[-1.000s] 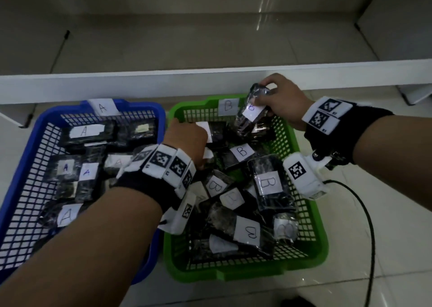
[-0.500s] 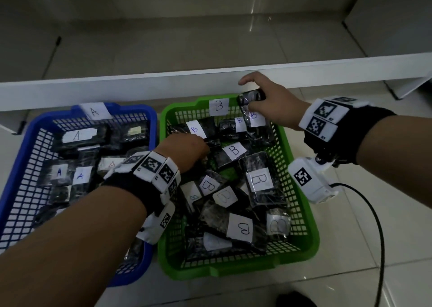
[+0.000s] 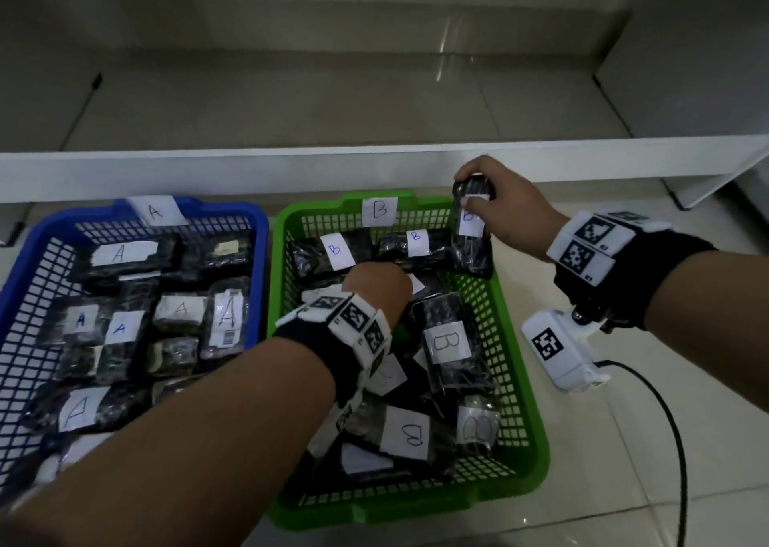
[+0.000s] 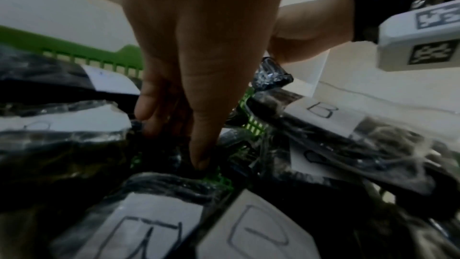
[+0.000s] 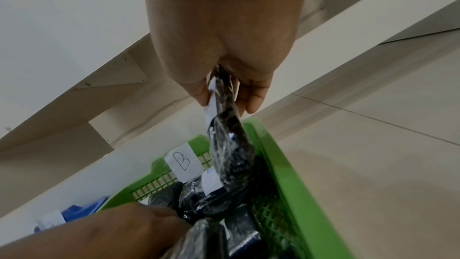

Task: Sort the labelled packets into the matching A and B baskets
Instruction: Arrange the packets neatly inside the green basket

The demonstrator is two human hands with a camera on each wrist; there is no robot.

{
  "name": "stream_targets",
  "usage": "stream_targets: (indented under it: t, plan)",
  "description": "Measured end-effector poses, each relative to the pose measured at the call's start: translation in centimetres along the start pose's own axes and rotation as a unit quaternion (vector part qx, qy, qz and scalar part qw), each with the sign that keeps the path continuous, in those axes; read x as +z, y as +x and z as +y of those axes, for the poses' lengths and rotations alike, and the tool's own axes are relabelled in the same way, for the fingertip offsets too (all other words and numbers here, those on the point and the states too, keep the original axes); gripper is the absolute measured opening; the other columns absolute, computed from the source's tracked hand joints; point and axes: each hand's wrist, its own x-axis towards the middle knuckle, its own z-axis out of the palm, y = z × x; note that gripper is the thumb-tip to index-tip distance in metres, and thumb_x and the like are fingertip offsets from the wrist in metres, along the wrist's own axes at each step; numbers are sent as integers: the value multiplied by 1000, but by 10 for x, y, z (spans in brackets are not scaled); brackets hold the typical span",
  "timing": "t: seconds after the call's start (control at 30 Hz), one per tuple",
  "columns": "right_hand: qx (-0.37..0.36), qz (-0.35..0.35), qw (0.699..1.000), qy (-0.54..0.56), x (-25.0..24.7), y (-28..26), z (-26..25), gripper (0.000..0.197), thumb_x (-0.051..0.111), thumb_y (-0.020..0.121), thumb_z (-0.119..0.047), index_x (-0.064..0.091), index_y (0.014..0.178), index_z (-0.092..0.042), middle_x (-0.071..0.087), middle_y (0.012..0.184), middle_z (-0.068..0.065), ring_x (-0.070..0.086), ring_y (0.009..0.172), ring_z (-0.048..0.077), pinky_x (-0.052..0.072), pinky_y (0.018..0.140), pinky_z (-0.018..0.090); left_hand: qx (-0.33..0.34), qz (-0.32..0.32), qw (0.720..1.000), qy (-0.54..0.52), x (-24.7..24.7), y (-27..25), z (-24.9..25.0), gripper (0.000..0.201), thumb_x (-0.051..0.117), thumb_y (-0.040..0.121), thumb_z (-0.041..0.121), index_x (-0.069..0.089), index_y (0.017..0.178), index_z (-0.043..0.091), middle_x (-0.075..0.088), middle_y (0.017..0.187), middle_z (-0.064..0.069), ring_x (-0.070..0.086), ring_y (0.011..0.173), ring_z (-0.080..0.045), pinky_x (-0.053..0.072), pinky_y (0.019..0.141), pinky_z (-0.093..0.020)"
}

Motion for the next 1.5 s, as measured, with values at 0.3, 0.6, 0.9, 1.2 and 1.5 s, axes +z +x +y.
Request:
stream_targets:
  t: [0.3, 0.6, 0.9, 1.2, 1.5]
  plan:
    - [147, -27, 974, 169, -8, -14, 32, 40, 65, 86, -12, 43, 120, -15, 58, 112, 13, 62, 88, 32, 57, 71, 48, 59, 58, 993, -85, 3, 14, -11, 40, 58, 88, 19, 47, 124, 8, 40, 129, -13, 59, 101, -31, 51, 80, -41]
    - [176, -20, 963, 204, -5, -12, 35, 32, 62, 89, -12, 44, 116, -14, 57, 112, 12, 61, 75, 20, 56, 61, 36, 5, 42, 997, -71, 9, 22, 1, 32, 35, 96, 8, 43, 125, -4, 44, 130, -21, 51, 111, -36, 43, 85, -43]
    - [176, -26, 962, 209, -5, -13, 37, 40, 61, 89, -10, 42, 124, -9, 58, 109, 12, 62, 77, 20, 56, 63, 34, 61, 75, 995, -32, 1, 19, -10, 39, 56, 90, 19, 45, 126, 10, 45, 126, -8, 57, 107, -26, 50, 78, -39]
    - [172, -32, 959, 222, -4, -11, 41, 35, 61, 89, -10, 44, 119, -9, 59, 109, 12, 62, 84, 23, 56, 68, 36, 81, 95, 984, -128, -3, 21, -19, 51, 58, 86, 5, 42, 133, 17, 56, 123, -9, 56, 109, -26, 46, 84, -33]
    - [139, 153, 966, 156, -4, 7, 37, 17, 64, 77, -12, 59, 93, -16, 63, 93, 6, 62, 85, 21, 53, 74, 33, 1, -169, 912, -374, -44, -7, -56, 26, 50, 92, -3, 55, 115, 9, 62, 116, -13, 69, 83, -24, 59, 67, -28]
